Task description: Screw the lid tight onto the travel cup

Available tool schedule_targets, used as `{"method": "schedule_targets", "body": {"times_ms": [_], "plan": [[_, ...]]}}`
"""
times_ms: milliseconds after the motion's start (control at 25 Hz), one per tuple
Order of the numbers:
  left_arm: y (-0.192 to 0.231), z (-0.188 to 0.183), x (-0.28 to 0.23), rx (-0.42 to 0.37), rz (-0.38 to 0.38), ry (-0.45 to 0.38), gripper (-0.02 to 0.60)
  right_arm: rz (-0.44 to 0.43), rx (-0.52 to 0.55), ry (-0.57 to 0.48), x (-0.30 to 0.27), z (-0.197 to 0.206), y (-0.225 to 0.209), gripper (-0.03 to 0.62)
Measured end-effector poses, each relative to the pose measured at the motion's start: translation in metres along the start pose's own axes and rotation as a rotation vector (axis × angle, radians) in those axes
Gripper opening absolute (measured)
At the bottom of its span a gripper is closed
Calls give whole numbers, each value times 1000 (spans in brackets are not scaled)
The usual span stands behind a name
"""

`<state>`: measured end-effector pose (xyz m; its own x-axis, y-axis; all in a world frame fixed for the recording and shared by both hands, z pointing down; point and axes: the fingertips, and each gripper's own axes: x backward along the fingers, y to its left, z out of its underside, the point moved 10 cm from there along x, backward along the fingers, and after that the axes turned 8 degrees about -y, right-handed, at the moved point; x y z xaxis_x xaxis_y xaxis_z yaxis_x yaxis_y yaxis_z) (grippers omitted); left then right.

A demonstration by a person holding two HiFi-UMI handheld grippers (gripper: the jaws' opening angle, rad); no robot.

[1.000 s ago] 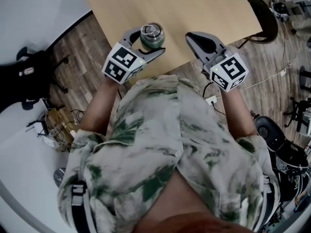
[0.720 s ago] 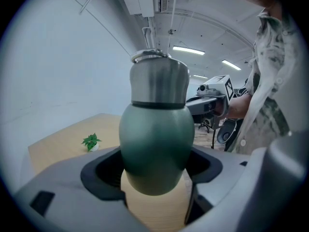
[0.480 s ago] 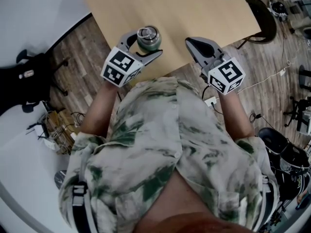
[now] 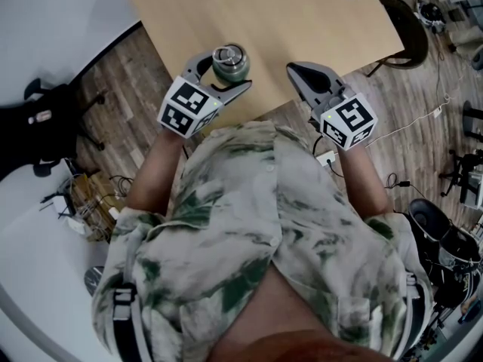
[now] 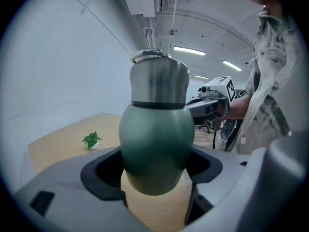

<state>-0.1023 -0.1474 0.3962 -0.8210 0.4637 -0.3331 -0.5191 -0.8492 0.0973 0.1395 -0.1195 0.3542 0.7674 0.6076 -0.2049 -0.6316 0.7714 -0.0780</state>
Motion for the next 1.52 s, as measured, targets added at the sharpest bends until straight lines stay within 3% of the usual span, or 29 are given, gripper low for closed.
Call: {"method": "schedule_targets", "body": {"times_ms": [1520], "plan": [[39, 48, -35, 19, -44, 20, 376, -6, -29, 127, -30, 14, 5, 21]]}}
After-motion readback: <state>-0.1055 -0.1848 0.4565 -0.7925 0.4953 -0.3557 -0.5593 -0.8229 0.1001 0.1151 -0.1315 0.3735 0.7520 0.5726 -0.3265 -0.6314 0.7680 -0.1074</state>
